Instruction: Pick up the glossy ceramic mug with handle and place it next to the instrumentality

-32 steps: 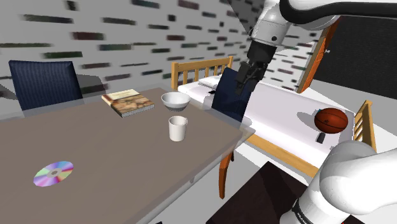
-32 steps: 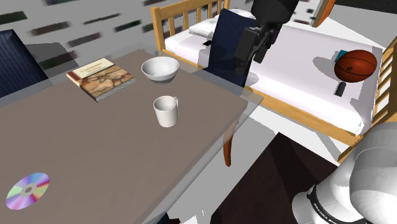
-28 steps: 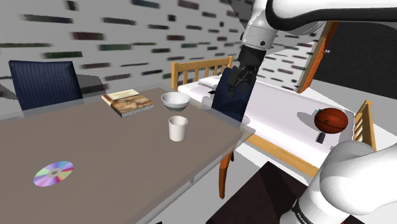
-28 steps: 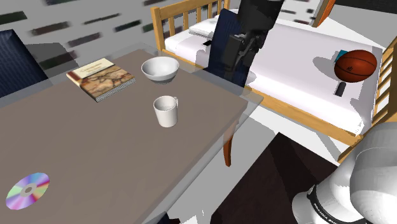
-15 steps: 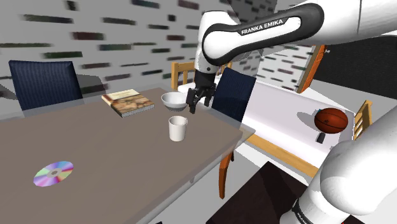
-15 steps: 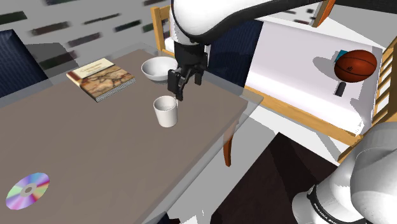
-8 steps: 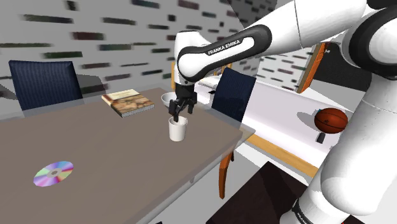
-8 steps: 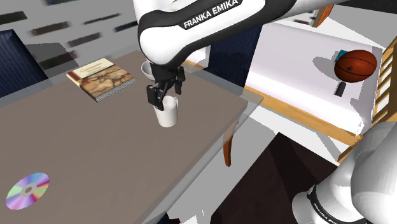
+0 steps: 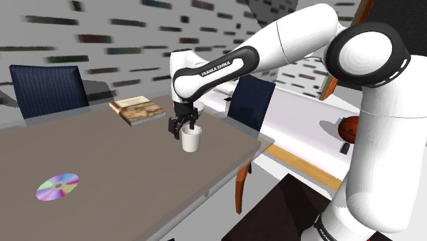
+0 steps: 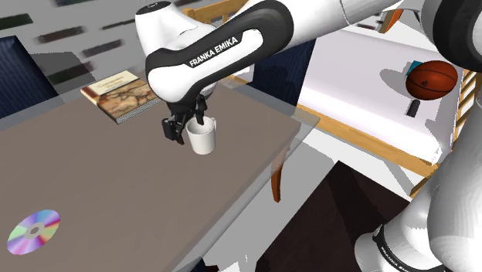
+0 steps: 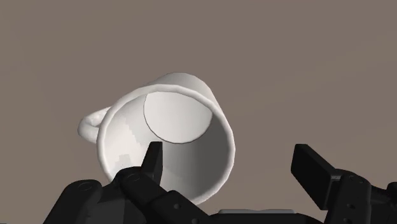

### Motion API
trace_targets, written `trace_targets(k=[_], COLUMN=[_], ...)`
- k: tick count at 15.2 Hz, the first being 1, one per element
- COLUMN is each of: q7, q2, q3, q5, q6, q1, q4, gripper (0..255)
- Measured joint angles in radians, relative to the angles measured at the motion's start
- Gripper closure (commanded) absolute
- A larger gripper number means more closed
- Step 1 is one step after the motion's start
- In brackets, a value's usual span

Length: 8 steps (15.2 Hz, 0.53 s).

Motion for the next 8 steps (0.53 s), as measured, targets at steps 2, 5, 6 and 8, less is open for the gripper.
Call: trace_targets(k=[2,5,6,8], q7=[0.004,0.007,0.007,0.007], q2=[0.011,0.032,0.034,0.035], q3=[-0.002,-0.005,-0.005,-0.006], q5=[-0.005,-0.012,-0.013,-0.013], q6=[0.024,0.060,0.062,0.064], q1=[0.001,0.001,0.001,0.001], q4=[-0.013,-0.029,-0.030,-0.031], gripper=[0,0,0,0])
